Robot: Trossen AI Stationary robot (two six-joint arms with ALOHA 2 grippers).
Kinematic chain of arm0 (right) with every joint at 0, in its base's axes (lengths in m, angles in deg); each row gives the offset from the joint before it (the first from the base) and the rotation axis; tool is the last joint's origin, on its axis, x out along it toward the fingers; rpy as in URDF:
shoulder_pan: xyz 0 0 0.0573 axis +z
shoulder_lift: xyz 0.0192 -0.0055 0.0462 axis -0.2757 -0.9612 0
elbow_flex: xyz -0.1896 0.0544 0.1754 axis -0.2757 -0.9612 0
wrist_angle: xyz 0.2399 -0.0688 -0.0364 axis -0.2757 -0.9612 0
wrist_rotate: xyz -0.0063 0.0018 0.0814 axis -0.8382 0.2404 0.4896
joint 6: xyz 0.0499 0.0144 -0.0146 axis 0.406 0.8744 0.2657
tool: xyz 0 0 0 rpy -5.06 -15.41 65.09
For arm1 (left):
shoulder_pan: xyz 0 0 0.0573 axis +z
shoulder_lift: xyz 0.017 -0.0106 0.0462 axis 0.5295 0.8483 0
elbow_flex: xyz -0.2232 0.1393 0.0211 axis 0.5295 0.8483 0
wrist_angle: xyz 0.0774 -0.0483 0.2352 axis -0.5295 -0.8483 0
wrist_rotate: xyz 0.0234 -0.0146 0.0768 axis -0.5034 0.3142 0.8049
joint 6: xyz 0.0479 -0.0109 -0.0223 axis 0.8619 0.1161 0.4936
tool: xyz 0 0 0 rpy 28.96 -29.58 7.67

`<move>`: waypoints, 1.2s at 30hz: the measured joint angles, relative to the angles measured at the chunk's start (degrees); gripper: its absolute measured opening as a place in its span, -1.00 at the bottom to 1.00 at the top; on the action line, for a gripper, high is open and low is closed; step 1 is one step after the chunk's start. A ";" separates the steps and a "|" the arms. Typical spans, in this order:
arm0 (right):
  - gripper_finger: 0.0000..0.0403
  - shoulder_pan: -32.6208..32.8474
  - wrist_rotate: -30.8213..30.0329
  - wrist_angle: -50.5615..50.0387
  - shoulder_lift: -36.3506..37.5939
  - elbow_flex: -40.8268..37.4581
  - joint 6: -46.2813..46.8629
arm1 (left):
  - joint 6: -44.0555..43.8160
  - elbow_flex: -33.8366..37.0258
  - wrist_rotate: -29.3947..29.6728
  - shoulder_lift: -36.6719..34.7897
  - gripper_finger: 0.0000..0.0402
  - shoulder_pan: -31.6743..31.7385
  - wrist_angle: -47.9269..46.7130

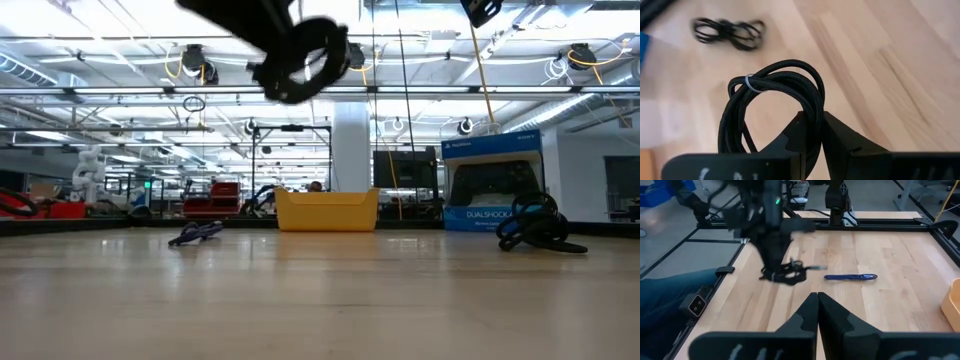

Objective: Pick and place USB-C Cables
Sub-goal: Put the bottom black charger cable into the yellow bin

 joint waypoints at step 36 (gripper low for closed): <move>-1.00 0.47 -0.26 4.53 -0.02 -4.15 0.00 | -0.27 -0.09 4.56 -21.32 -0.77 7.60 2.04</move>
